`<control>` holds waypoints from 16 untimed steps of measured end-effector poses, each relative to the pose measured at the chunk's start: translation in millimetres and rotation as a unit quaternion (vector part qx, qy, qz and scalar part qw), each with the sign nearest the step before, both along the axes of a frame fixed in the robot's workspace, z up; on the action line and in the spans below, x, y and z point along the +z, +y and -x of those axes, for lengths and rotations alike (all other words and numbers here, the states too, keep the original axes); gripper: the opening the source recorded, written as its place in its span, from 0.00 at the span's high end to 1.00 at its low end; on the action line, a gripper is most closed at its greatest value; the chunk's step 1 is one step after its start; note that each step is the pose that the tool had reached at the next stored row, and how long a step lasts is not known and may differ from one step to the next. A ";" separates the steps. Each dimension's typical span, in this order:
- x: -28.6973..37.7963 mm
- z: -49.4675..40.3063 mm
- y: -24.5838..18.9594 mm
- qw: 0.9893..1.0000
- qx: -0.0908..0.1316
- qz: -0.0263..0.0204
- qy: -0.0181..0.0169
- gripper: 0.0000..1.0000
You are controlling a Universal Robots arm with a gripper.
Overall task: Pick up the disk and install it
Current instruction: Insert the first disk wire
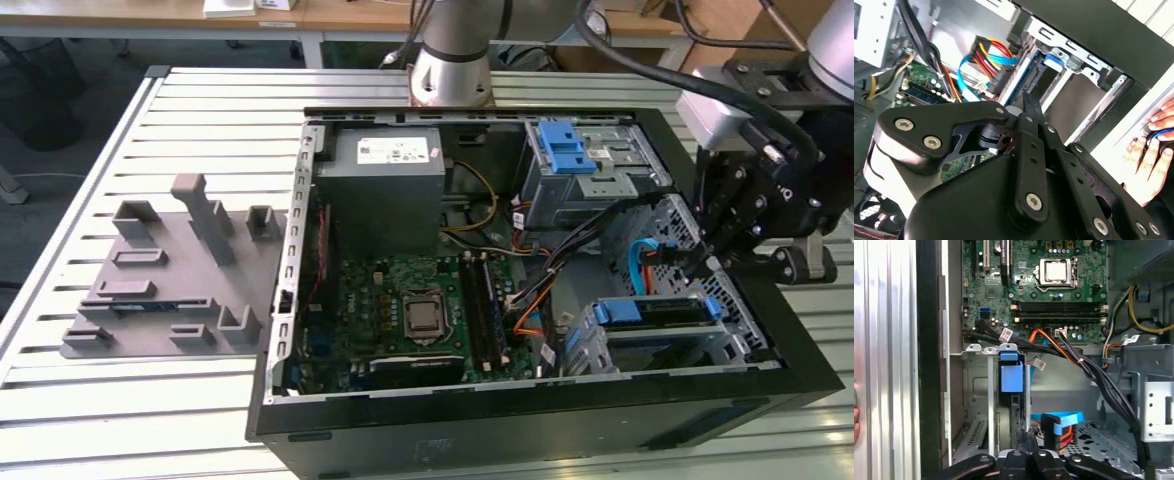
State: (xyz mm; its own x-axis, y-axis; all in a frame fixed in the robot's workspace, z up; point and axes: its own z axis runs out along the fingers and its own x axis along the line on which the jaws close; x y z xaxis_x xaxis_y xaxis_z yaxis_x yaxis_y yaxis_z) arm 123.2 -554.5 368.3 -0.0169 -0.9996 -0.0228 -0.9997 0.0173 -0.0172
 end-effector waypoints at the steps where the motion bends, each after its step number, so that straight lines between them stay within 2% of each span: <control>1: 0.5 0.0 2.3 1.000 0.000 0.000 -0.001 0.89; 3: 0.4 -1.0 5.7 1.000 -0.001 0.000 -0.003 0.89; 10: 0.4 -2.9 11.7 1.000 -0.003 0.000 -0.003 0.89; 14: 0.4 -2.9 12.2 1.000 -0.003 0.000 -0.003 0.89; 15: 0.3 -2.9 12.5 1.000 -0.003 0.000 -0.003 0.83; 16: 0.5 -2.7 12.9 1.000 -0.003 0.000 -0.003 0.83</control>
State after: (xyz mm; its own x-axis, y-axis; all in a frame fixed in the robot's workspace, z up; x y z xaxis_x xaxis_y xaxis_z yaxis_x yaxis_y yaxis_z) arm 125.9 -541.5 368.8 -0.0223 -0.9995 -0.0225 -0.9995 0.0228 -0.0240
